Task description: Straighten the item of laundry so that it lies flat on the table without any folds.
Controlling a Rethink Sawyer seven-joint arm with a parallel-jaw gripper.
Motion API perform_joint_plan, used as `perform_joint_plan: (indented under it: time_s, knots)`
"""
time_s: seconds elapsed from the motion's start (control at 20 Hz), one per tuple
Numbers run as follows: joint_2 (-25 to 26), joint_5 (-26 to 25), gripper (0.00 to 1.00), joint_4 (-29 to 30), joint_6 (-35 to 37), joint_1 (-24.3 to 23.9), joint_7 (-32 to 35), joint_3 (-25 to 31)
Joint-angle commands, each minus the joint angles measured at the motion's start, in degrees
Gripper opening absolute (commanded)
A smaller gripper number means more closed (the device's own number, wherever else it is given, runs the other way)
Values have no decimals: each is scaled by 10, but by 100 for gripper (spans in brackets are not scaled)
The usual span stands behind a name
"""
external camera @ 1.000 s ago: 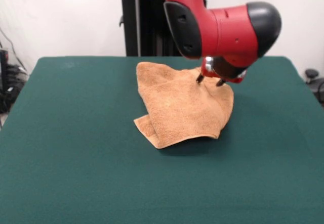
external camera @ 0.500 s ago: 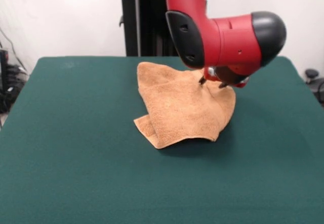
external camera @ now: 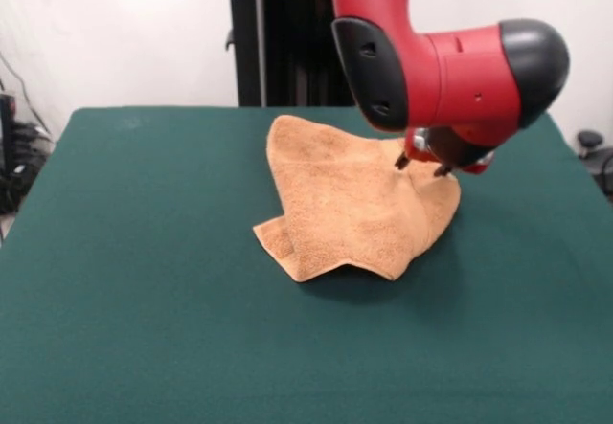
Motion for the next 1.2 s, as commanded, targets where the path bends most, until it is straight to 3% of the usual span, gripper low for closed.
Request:
perform_joint_plan:
  time_s: [0.05,0.3,1.2]
  knots:
    - [4,44,100,-7,-10,23,104,23]
    - [-6,60,100,33,-57,41,135,18]
    - [35,114,100,23,-111,86,147,-2]
